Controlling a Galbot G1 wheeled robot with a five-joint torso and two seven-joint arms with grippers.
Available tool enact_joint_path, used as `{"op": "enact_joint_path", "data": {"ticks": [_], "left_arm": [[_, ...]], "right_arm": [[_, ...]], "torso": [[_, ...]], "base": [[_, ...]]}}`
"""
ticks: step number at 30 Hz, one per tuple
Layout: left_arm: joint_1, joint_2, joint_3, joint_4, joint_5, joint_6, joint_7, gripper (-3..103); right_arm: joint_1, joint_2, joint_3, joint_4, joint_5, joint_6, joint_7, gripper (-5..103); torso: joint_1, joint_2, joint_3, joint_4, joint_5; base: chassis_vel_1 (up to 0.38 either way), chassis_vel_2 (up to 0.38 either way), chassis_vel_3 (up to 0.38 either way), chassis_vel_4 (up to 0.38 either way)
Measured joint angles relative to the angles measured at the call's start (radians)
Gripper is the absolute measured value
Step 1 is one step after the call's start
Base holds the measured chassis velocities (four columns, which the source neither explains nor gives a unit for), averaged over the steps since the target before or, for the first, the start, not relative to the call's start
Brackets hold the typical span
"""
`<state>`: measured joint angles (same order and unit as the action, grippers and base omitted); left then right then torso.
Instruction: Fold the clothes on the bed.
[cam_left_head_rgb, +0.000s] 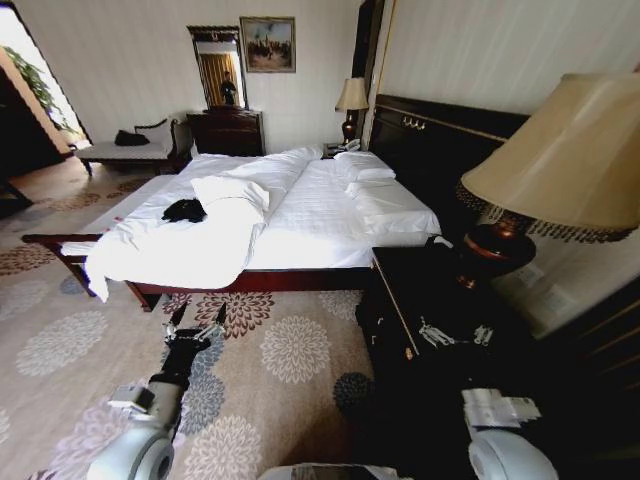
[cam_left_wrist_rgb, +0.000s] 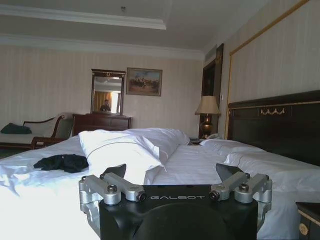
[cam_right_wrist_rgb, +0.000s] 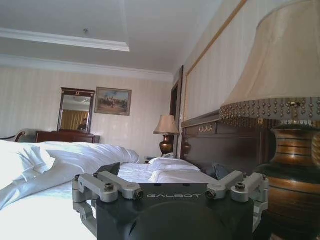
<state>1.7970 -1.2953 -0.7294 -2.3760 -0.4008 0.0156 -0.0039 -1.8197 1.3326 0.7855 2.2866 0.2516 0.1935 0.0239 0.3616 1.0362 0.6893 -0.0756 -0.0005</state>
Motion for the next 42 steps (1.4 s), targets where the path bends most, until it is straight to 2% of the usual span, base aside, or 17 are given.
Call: {"op": "enact_joint_path", "data": {"ticks": [4, 9, 17, 42], "left_arm": [[0.016, 0.0, 0.001, 0.001, 0.016, -0.007, -0.008, 100], [0.029, -0.009, 0.013, 0.013, 0.028, -0.024, -0.019, 100], [0.011, -0.007, 0.02, 0.021, 0.046, -0.026, -0.02, 100], [-0.028, 0.013, 0.021, 0.048, 0.038, -0.022, -0.021, 100]], "right_arm": [[-0.022, -0.006, 0.014, 0.006, -0.02, 0.007, -0.003, 100], [-0.052, -0.015, 0.043, 0.003, -0.035, 0.056, -0.024, 100], [-0.056, 0.0, 0.041, -0.013, -0.082, 0.105, -0.097, 100], [-0.029, 0.011, 0.027, -0.047, -0.089, 0.103, -0.135, 100]], "torso": [[0.0, 0.0, 0.0, 0.0, 0.0001], [0.0, 0.0, 0.0, 0.0001, 0.0], [0.0, 0.0, 0.0, 0.0001, -0.0001], [0.0, 0.0, 0.0, 0.0001, -0.0001]], "base": [[0.0, 0.0, 0.0, 0.0], [0.0, 0.0, 0.0, 0.0], [0.0, 0.0, 0.0, 0.0], [-0.003, 0.003, 0.004, -0.003]]}}
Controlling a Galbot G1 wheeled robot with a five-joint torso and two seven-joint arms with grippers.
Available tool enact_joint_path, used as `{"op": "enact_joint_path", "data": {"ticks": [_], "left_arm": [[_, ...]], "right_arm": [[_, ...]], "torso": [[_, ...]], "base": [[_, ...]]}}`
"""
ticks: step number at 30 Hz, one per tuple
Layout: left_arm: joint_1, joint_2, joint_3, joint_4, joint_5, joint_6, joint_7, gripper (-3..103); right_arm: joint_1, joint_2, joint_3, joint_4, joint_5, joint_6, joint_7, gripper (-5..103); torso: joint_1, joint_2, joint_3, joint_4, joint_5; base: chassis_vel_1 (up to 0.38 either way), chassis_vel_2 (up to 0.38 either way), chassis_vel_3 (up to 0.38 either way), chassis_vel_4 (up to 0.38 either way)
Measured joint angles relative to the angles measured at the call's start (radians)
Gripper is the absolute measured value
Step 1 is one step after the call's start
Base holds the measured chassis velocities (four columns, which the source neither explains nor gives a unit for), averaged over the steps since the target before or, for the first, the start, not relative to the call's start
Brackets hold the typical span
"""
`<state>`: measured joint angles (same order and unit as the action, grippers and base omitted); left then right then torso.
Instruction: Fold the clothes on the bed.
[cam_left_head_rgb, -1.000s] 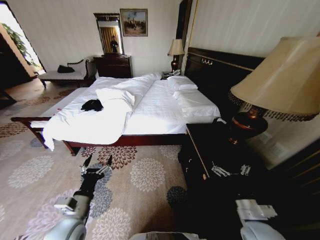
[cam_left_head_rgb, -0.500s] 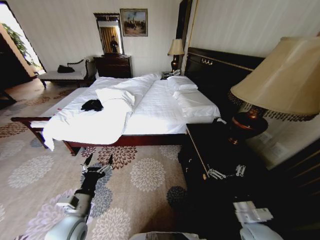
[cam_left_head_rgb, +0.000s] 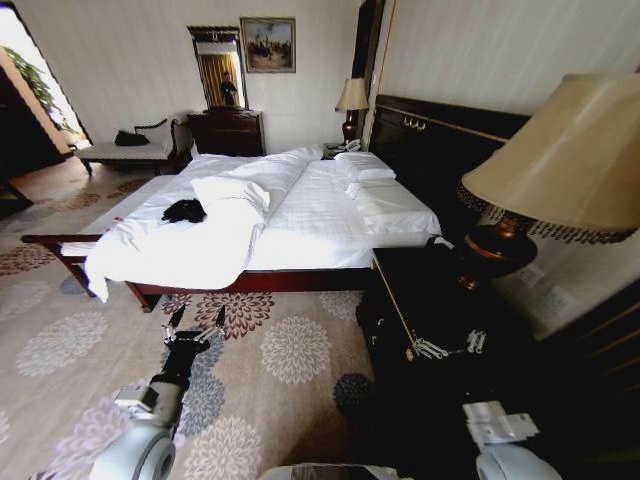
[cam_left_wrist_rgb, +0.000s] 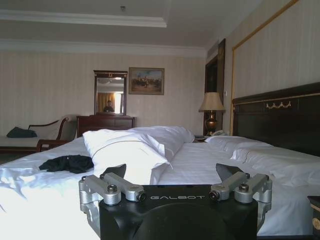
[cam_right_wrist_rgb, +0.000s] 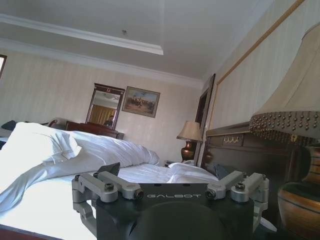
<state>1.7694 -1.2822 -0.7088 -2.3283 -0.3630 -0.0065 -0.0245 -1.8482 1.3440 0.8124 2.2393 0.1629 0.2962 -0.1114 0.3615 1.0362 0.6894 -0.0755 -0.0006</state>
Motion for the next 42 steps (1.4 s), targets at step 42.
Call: {"op": "enact_joint_path", "data": {"ticks": [42], "left_arm": [[0.02, -0.002, -0.004, -0.013, 0.008, -0.022, 0.0, 100]], "right_arm": [[-0.005, 0.026, -0.007, -0.003, -0.003, 0.062, -0.032, 100]], "torso": [[0.0, 0.0, 0.0, 0.0, 0.0001]], "base": [[-0.058, 0.053, 0.056, -0.05]]}}
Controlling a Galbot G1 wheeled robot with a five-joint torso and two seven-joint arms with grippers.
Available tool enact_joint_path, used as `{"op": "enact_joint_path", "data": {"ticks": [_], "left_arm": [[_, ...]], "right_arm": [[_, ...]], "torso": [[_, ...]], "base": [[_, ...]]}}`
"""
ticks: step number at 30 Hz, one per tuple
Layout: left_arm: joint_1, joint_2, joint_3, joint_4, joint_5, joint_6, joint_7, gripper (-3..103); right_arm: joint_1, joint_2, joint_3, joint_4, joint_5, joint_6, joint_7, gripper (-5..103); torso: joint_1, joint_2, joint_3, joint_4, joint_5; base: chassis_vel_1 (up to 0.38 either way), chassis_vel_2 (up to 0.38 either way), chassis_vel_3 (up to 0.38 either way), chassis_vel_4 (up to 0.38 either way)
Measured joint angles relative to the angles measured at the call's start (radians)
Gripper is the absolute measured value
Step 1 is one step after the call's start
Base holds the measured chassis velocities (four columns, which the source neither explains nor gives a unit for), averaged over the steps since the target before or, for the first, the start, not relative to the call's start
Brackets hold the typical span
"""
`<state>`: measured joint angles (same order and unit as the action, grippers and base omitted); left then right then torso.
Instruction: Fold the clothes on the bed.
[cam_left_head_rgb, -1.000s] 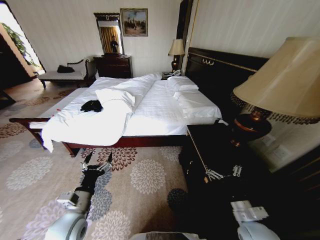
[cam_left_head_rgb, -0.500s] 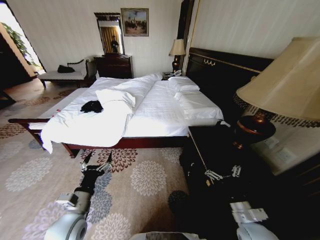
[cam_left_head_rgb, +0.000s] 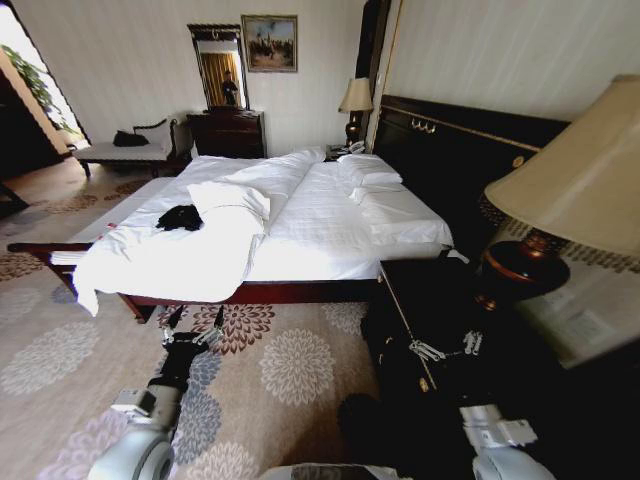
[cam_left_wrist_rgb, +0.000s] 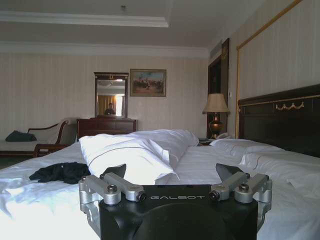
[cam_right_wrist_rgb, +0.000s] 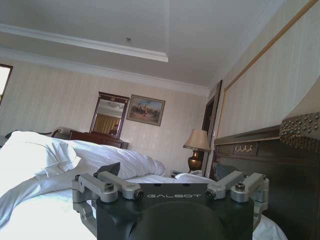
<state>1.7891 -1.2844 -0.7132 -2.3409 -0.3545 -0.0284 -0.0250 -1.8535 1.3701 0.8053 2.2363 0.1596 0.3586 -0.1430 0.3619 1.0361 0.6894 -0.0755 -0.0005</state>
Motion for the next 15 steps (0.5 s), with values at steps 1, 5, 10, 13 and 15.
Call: {"op": "enact_joint_path", "data": {"ticks": [1, 5, 10, 13, 15], "left_arm": [[-0.001, 0.001, 0.0, 0.001, 0.0, 0.0, 0.0, 100], [0.004, 0.001, 0.007, 0.001, 0.006, -0.003, 0.001, 100], [0.003, 0.009, 0.002, 0.002, 0.004, -0.006, 0.001, 100], [0.001, 0.012, 0.0, 0.003, 0.001, -0.006, 0.001, 100], [0.001, 0.012, 0.0, 0.003, 0.001, -0.006, 0.001, 100]], "right_arm": [[-0.001, 0.001, 0.0, -0.002, 0.0, 0.002, -0.001, 100], [-0.001, 0.003, -0.002, -0.004, -0.001, 0.004, -0.004, 100], [0.001, 0.005, -0.003, -0.009, -0.002, 0.005, -0.007, 100], [0.001, 0.008, -0.004, -0.01, -0.002, 0.005, -0.007, 100], [0.0, 0.009, -0.004, -0.011, -0.004, 0.006, -0.008, 100]], "torso": [[0.0, 0.0, 0.0, -0.0001, 0.0], [0.0, 0.0, 0.0, -0.0001, -0.0002], [0.0, 0.0, 0.0, 0.0, -0.0001], [0.0, 0.0, 0.0, -0.0001, 0.0], [0.0, 0.0, 0.0, -0.0002, 0.0]], "base": [[-0.136, 0.112, 0.136, -0.142], [-0.115, 0.118, 0.116, -0.128], [-0.097, 0.109, 0.106, -0.098], [-0.113, 0.105, 0.106, -0.091], [-0.121, 0.104, 0.106, -0.109]]}}
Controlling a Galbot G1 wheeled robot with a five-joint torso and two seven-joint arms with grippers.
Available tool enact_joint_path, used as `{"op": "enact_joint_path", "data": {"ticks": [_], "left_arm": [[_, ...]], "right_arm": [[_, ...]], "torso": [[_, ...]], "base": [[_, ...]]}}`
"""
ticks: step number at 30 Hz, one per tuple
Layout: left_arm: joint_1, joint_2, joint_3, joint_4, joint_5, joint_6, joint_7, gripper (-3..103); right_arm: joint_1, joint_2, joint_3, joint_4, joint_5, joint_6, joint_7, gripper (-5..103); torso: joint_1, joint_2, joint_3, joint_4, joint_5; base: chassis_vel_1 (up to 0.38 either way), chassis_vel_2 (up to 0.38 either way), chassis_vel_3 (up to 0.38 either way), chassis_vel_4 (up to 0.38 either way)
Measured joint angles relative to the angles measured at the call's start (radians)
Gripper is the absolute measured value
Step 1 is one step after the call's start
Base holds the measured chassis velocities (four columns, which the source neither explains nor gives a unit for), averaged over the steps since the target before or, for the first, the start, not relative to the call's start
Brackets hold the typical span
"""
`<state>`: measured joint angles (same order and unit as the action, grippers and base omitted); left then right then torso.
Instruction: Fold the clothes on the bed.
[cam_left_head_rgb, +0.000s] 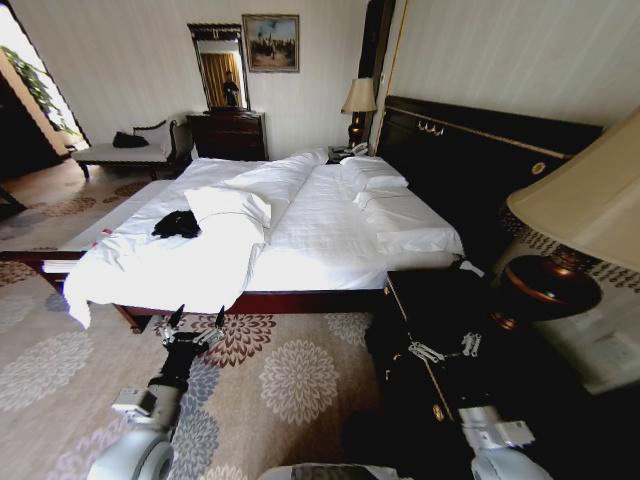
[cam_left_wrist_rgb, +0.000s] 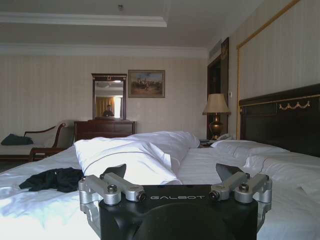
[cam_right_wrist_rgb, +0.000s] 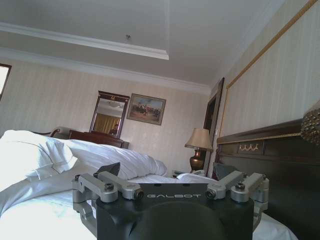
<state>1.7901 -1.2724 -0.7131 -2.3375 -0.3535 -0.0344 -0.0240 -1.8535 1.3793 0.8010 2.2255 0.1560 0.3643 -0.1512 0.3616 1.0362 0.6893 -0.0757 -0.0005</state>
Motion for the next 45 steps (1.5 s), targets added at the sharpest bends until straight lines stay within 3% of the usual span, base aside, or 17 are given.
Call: {"op": "enact_joint_path", "data": {"ticks": [21, 32, 45], "left_arm": [[-0.041, -0.045, 0.025, 0.012, 0.037, 0.016, 0.0, 100], [-0.067, 0.0, 0.003, 0.011, 0.0, 0.031, -0.002, 100], [-0.088, 0.001, 0.023, 0.02, 0.0, 0.043, -0.004, 100]], "right_arm": [[0.026, -0.021, 0.01, -0.005, 0.046, 0.016, 0.01, 100], [0.018, 0.016, -0.002, -0.008, 0.017, 0.029, 0.004, 100], [0.018, 0.03, -0.003, -0.011, 0.003, 0.038, -0.001, 100]], "torso": [[0.0, 0.0, 0.0, 0.0, 0.0], [0.0, 0.0, 0.0, 0.0001, -0.0001], [0.0, 0.0, 0.0, 0.0, 0.0]], "base": [[-0.135, 0.131, 0.136, -0.139], [-0.138, 0.139, 0.131, -0.143], [-0.166, 0.155, 0.16, -0.151]]}}
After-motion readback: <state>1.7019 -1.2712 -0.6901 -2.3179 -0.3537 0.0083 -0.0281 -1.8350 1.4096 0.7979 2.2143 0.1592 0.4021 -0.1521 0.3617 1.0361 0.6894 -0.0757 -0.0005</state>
